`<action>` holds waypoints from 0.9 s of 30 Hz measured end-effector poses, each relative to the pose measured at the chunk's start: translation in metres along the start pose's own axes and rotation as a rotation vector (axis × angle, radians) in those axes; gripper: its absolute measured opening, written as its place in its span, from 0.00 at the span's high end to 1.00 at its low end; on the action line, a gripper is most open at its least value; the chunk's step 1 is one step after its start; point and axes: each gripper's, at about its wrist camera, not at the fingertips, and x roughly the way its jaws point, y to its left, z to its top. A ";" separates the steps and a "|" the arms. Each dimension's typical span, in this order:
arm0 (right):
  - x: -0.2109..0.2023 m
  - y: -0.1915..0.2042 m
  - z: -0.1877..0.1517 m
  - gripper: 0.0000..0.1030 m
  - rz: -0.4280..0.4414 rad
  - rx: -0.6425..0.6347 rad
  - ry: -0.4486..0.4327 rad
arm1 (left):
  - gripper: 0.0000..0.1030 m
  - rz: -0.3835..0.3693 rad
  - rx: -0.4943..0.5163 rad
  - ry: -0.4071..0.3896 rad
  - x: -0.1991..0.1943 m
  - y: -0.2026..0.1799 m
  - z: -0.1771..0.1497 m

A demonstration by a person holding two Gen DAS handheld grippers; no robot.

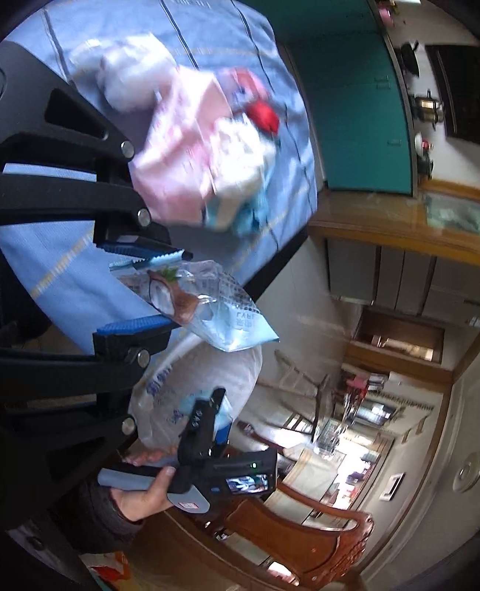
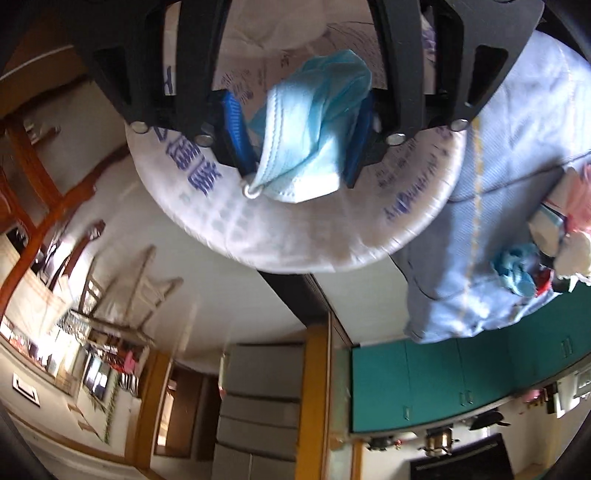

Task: Collect trash
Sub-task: 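Carry the mask and packet over the white bin and open both grippers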

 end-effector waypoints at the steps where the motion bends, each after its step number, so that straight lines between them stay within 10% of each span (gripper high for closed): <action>1: 0.001 -0.006 -0.002 0.26 -0.010 0.001 0.006 | 0.72 -0.021 0.011 0.007 0.009 -0.007 0.004; 11: -0.034 -0.062 0.000 0.12 -0.152 0.080 -0.112 | 0.68 -0.217 0.099 0.107 0.116 -0.084 0.028; 14: -0.043 -0.083 -0.001 0.12 -0.179 0.122 -0.126 | 0.34 -0.188 0.138 0.118 0.138 -0.100 0.025; 18: -0.049 -0.094 -0.002 0.09 -0.183 0.153 -0.139 | 0.22 -0.146 0.144 0.120 0.142 -0.099 0.022; 22: -0.043 -0.084 0.002 0.09 -0.155 0.132 -0.143 | 0.16 -0.006 0.111 0.056 0.105 -0.068 0.021; 27: -0.028 -0.040 0.013 0.09 0.031 0.096 -0.128 | 0.15 0.369 -0.013 -0.086 0.031 0.002 0.009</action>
